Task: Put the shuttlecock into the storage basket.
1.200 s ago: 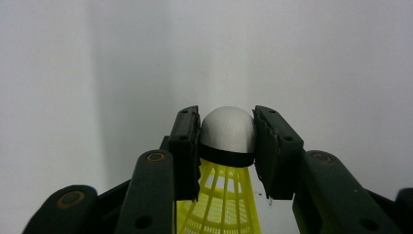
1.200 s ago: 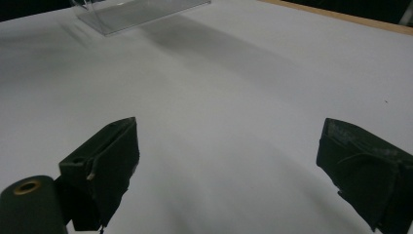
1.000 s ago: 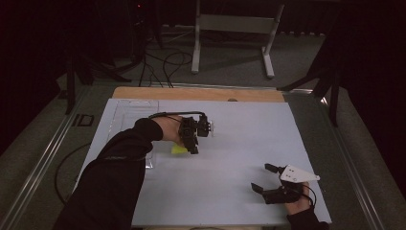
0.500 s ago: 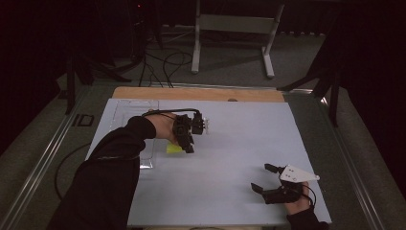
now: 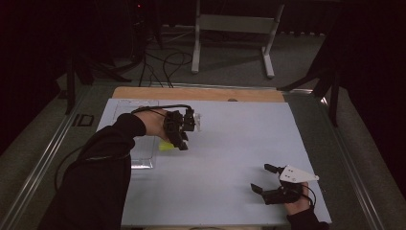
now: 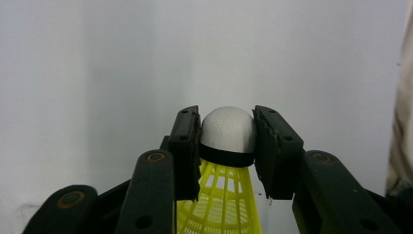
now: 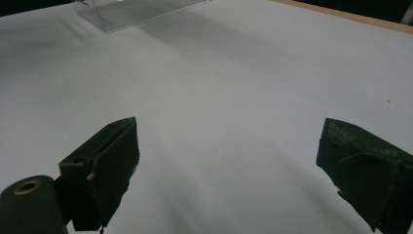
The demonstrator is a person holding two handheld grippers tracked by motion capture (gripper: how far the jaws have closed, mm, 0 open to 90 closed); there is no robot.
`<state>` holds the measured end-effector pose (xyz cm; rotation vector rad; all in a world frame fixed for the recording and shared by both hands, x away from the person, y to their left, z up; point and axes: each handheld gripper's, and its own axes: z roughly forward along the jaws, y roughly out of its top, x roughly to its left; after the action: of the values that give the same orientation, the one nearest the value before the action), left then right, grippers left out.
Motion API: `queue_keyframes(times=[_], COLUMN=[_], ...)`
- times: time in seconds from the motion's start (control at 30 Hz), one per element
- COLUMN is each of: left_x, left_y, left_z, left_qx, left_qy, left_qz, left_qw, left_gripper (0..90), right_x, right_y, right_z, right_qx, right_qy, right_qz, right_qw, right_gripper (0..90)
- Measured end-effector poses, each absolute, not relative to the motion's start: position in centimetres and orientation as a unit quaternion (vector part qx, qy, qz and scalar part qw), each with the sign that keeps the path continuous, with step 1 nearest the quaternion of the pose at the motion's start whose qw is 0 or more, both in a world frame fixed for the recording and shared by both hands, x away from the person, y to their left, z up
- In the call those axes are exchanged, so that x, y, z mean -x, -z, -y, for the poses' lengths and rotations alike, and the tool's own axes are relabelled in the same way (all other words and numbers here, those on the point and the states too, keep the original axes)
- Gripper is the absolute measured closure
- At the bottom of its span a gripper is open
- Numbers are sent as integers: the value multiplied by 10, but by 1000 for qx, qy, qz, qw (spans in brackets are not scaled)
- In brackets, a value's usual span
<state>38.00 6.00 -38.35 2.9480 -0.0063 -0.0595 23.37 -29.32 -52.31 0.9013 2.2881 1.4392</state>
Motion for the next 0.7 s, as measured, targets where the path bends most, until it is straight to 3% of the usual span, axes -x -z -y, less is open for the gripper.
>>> queue_keyframes(times=[0.7], left_x=[-377], left_y=[366], left_z=[-102], left_qx=[-996], left_qy=[2], left_qz=[-28], left_qw=[90], left_gripper=[649], right_x=[-234], right_y=[523], right_z=[293], right_qx=[-315], right_qy=[-500], right_qz=[-793], right_qw=[147], right_gripper=[85])
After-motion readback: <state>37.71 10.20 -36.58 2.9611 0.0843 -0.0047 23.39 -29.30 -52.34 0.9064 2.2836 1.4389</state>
